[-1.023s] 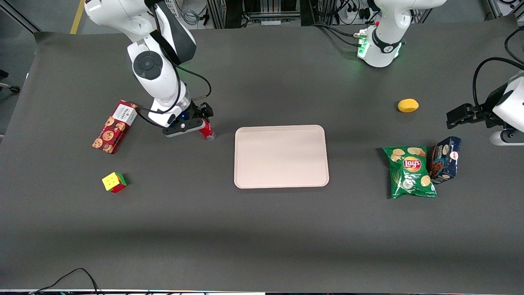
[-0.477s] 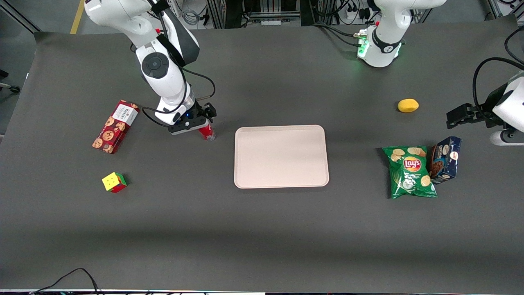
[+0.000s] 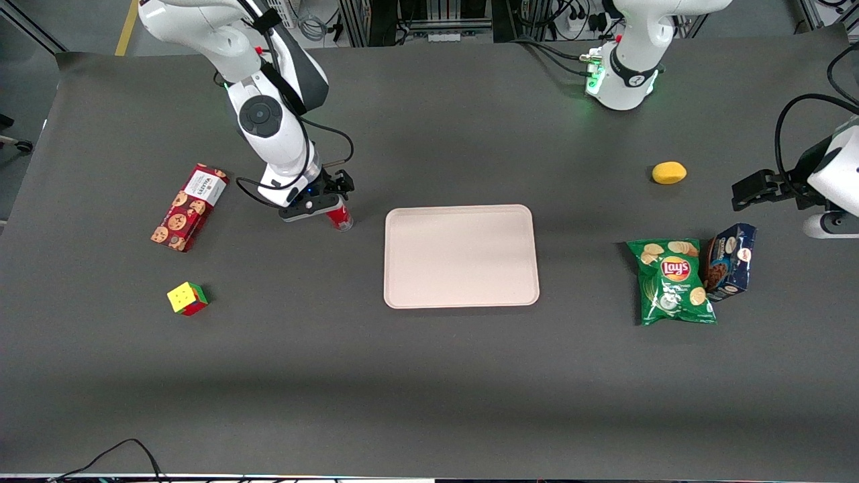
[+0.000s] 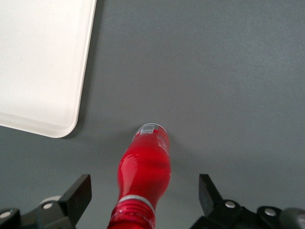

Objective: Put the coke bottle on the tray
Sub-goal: 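Lower the open right gripper around the bottle's body and close it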

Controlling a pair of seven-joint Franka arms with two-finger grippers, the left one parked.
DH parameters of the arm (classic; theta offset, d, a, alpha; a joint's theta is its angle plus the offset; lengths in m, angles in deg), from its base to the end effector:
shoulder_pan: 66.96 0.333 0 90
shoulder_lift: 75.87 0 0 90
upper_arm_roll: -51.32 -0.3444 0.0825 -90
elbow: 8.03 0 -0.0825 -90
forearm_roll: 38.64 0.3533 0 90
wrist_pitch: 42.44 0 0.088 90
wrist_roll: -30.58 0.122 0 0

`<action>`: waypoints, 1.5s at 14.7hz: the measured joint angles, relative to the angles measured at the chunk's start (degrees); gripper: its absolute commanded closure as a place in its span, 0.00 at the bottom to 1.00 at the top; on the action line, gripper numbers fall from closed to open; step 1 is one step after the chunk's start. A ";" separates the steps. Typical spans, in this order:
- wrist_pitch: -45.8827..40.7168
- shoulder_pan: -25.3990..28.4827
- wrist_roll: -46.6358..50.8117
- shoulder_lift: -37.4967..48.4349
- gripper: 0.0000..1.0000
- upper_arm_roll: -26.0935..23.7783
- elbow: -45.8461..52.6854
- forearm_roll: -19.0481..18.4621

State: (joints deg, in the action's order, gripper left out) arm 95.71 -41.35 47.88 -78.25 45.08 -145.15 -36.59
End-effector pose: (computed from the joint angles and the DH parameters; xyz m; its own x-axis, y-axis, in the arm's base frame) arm 0.4024 0.2506 0.3347 0.9738 0.2252 -0.0309 0.2247 -0.9742 -0.0194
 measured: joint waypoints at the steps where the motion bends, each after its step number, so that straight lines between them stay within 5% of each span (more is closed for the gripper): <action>1: 0.00 0.00 0.00 -0.06 0.00 0.00 -0.02 0.00; 11: -0.04 0.00 0.06 -0.77 0.10 -0.14 -0.24 0.00; 14: -0.08 0.00 0.16 -0.88 0.30 -0.38 -0.31 0.00; 17: -0.08 -0.02 2.90 -0.89 0.62 -1.66 -0.31 0.00; 18: -0.07 -0.02 4.15 -0.88 0.63 -2.32 -0.28 0.00; 21: -0.07 -0.02 5.26 -0.79 1.00 -3.07 -0.09 0.00; 22: -0.08 -0.03 5.26 -0.79 1.00 -3.07 -0.09 0.00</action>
State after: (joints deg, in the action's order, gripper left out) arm 95.64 -41.38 53.14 -79.05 42.01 -145.25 -36.59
